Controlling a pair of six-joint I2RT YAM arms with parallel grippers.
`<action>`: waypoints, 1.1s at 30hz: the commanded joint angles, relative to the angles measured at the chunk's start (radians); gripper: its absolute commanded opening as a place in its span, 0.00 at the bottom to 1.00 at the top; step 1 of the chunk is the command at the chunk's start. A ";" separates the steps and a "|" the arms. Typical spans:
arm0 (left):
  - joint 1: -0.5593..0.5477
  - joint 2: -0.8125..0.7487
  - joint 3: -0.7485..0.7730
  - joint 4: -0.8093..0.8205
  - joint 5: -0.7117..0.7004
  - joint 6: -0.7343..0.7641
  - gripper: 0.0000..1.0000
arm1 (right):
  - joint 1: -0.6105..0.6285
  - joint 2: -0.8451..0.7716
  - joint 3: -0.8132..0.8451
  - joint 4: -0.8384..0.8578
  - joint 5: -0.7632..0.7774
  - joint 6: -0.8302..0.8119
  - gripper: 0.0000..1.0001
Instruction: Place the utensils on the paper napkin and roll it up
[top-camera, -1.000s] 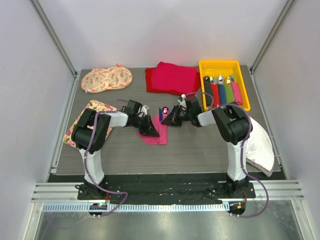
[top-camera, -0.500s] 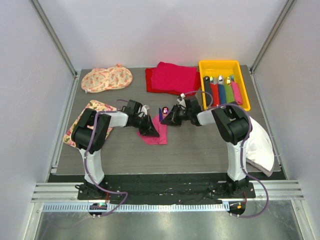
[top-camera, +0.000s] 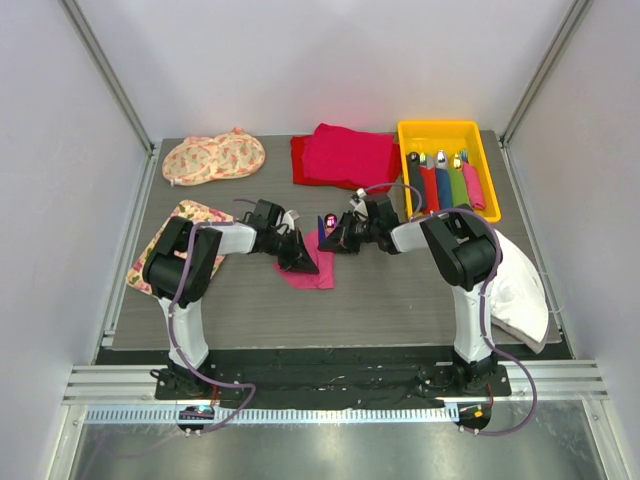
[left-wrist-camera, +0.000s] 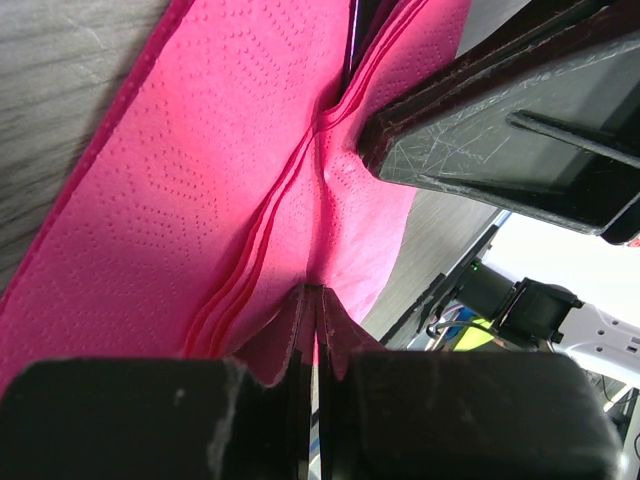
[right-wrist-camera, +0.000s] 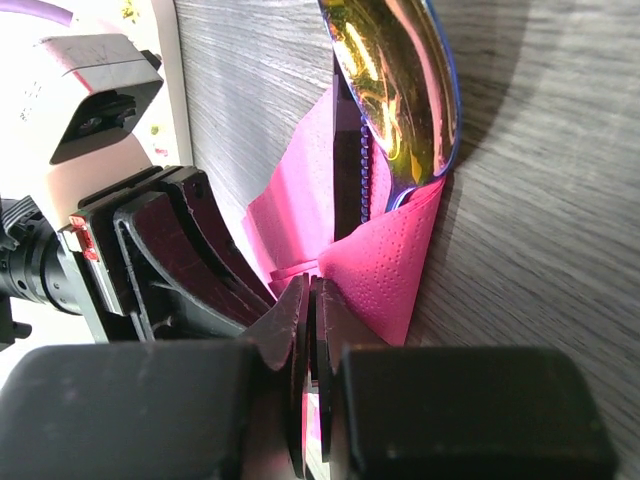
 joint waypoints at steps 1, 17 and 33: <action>-0.003 -0.001 -0.037 -0.044 -0.168 0.045 0.09 | 0.006 0.035 0.018 -0.062 0.049 -0.075 0.06; 0.075 -0.260 -0.064 -0.134 -0.172 0.100 0.43 | 0.022 0.052 0.054 -0.175 0.104 -0.189 0.02; 0.264 -0.140 -0.046 -0.230 -0.191 0.302 0.58 | 0.031 0.055 0.074 -0.204 0.118 -0.205 0.01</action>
